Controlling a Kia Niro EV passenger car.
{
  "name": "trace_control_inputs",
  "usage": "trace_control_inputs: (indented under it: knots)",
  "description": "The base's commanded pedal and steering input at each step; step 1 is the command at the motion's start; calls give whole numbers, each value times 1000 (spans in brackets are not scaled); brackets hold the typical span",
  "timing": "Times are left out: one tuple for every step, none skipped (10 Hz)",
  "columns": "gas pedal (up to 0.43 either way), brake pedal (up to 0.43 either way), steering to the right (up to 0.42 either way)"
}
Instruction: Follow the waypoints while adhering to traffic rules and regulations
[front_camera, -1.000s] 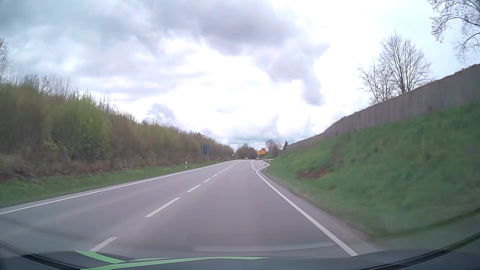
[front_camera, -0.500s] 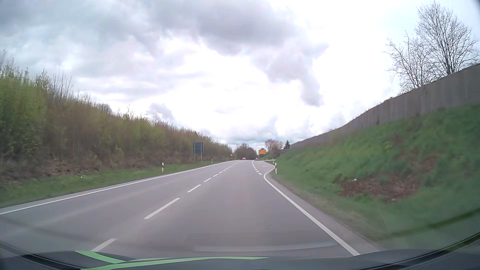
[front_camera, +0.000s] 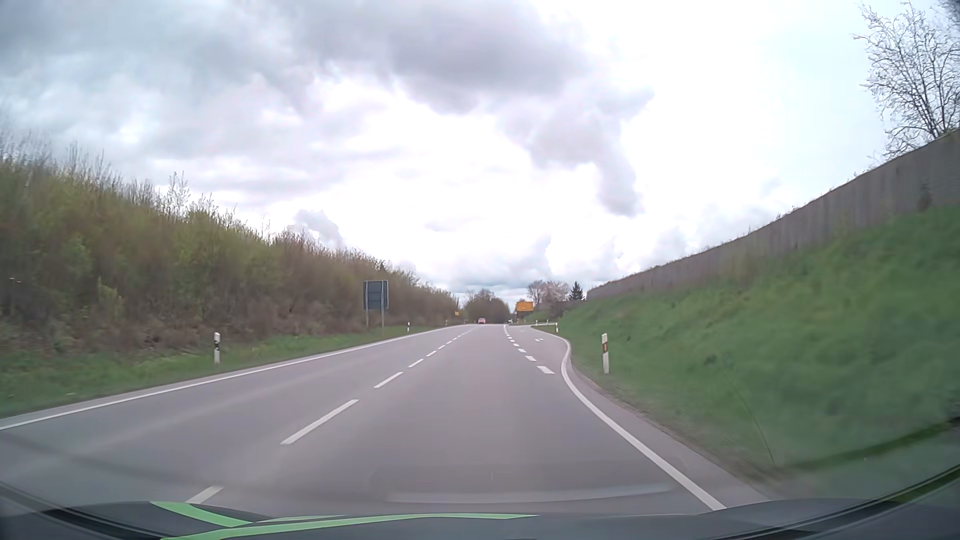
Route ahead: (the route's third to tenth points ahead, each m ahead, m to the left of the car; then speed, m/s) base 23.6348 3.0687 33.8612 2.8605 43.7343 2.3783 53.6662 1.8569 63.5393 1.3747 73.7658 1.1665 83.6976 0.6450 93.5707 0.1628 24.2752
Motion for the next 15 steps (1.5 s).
trace_control_inputs:
  knots:
    - [220, 0, 4]
    - [220, 0, 4]
    - [220, 0, 3]
    - [220, 0, 4]
    - [220, 0, 4]
    - [220, 0, 4]
    - [220, 0, 4]
    - [220, 0, 3]
    - [220, 0, 4]
    - [220, 0, 4]
    - [220, 0, 4]
    - [220, 0, 3]
    - [220, 0, 3]
    - [220, 0, 3]
    - [220, 0, 3]
